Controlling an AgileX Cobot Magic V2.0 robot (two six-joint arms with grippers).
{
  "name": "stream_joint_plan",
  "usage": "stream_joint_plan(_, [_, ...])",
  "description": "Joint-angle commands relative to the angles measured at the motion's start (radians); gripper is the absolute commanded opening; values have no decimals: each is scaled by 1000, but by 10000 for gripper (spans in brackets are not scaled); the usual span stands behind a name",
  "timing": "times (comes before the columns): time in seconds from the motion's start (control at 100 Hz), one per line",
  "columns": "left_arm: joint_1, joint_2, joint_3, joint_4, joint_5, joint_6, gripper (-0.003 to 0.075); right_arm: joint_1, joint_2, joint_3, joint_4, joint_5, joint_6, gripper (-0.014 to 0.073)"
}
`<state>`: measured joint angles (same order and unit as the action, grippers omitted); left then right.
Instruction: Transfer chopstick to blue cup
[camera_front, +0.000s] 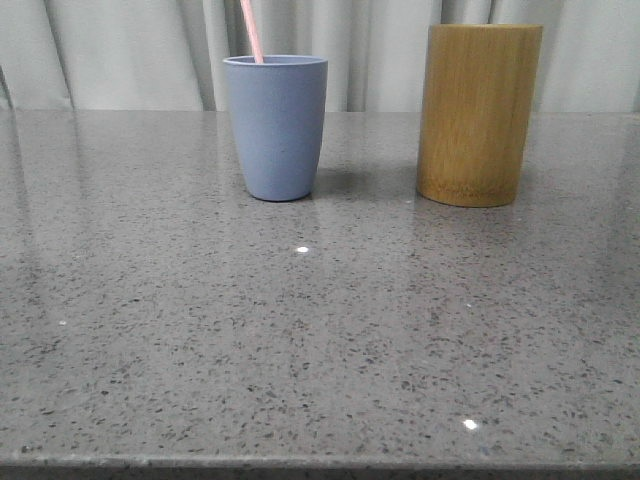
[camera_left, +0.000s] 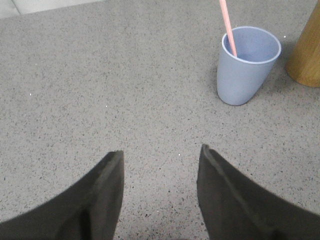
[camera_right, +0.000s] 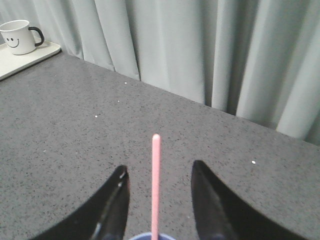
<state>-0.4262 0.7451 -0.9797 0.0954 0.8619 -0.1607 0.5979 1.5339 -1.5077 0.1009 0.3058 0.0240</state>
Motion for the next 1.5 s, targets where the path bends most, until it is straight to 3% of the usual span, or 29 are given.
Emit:
stream_joint_plan(0.0, [-5,-11,-16,7,-100,-11,337,-31,-111,38,-13,-70,-9,317])
stream_joint_plan(0.27, [-5,-84,71,7,-183,-13,315,-148,-362,309,-13,-107,-9,307])
stream_joint_plan(0.64, [-5,-201,207,7,-262,-19,-21,-240,-678,627,-14,-144,-9,38])
stream_joint_plan(0.88, [-5,-281,319,7,-321,-19,-19,-244,-852,785,-33,-171,-9,-62])
stream_joint_plan(1.49, [-5,-592,520,7,-323,-19,-19,-244,-1280,1121,-33,-174,-9,-61])
